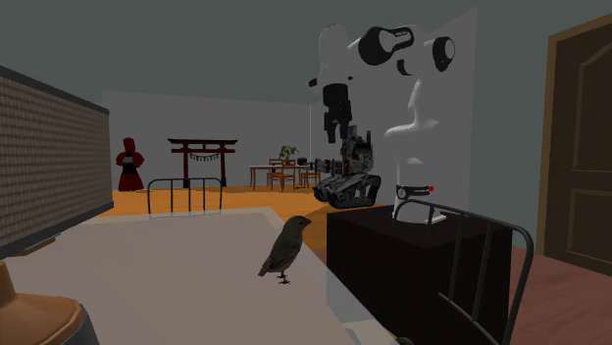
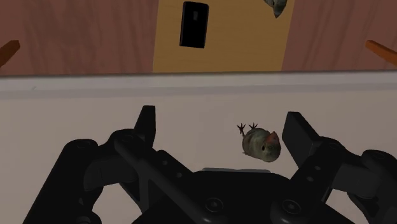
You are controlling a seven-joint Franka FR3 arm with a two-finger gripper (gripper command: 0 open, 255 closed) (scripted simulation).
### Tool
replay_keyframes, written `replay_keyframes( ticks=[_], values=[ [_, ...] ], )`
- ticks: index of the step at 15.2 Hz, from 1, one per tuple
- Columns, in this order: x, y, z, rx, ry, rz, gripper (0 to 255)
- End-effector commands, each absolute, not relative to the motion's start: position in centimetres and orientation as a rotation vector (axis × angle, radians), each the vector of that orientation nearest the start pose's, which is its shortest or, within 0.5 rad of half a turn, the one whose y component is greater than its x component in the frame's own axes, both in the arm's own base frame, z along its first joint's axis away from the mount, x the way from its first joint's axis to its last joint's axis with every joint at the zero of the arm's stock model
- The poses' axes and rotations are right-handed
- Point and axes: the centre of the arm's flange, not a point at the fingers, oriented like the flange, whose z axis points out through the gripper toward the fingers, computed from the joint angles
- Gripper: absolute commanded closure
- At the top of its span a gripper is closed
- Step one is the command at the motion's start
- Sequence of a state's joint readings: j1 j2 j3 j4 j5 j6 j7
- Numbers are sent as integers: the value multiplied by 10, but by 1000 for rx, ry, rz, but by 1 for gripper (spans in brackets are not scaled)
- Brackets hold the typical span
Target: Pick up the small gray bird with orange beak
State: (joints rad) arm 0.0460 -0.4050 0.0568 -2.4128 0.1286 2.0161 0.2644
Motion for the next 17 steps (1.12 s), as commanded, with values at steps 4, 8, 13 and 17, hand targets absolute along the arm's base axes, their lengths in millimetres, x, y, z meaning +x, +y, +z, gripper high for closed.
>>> replay_keyframes(
  ticks=[4, 8, 13, 17],
  values=[
    [467, 84, 420, -3048, 332, 11, 0],
    [503, 107, 387, -3063, 329, 11, 0],
    [548, 134, 345, -3083, 325, 11, 0],
    [584, 155, 311, -3098, 321, 11, 0]
  ],
)
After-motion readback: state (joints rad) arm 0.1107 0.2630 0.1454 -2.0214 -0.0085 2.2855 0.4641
